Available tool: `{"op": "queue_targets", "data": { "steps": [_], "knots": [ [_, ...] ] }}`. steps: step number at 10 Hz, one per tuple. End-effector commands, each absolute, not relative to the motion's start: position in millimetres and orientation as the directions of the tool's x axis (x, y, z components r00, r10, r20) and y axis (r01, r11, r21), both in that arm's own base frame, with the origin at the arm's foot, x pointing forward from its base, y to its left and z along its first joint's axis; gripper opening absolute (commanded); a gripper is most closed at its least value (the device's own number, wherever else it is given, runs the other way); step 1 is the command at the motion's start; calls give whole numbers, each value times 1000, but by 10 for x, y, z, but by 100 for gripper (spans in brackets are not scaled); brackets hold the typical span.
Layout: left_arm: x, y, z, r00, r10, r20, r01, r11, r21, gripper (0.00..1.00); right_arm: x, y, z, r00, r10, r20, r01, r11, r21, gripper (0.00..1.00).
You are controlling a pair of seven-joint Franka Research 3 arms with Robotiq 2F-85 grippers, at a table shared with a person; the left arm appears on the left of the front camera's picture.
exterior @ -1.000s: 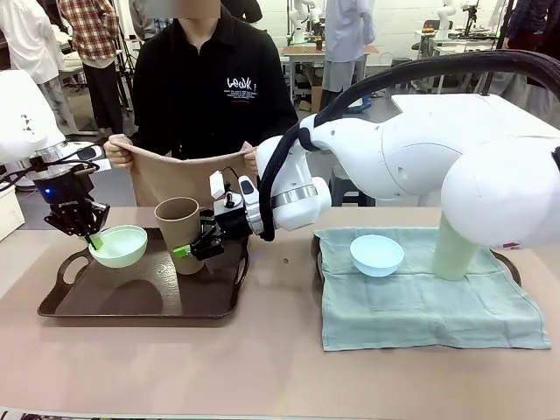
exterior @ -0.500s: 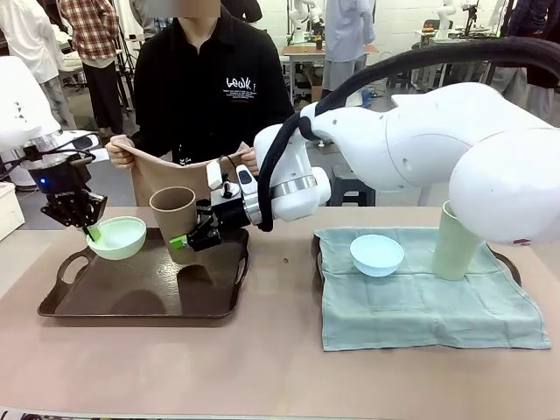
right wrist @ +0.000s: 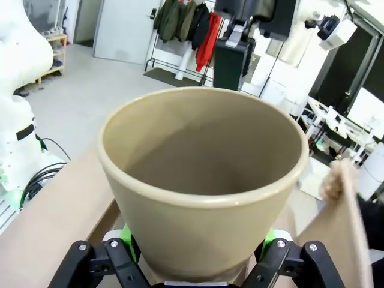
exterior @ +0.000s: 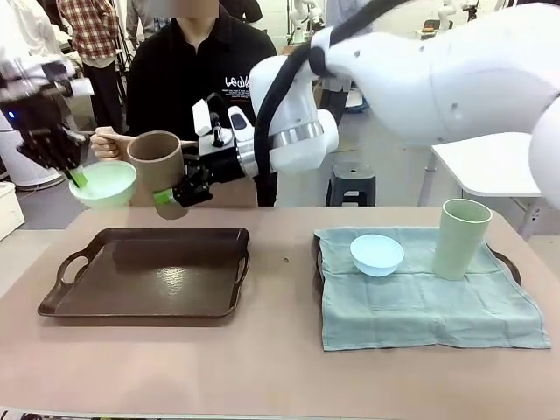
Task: Set up a tray with a mat and arrange the tableware.
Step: Pick up the Picnic Bowl and Reusable plastic cup from the Handle tray in front of the human's position and hold them in the air, then place the Picnic Bowl and Reusable plastic cup back onto the Handle tray in front of the human's position.
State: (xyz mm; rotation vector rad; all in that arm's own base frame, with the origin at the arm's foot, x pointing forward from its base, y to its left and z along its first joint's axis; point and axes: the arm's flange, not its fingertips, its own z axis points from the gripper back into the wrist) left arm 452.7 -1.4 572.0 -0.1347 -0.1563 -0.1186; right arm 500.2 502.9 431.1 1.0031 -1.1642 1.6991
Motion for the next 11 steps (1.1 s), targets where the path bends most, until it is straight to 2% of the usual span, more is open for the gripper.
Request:
{"op": "queue_targets", "data": {
  "steps": [1,2,11],
  "knots": [
    [4489,78,5792,979,-95,182,120,984,-131,0,4723,4817,4415,-353,233,906,-931,-182,-316,0],
    [4527,-14,5720,981,-107,163,128,984,-124,0,5002,5029,4311,-341,188,921,-927,-231,-296,0],
    [4527,-14,5720,981,-107,163,128,984,-124,0,5002,5029,4311,-341,188,921,-927,-231,-296,0]
  ]
}}
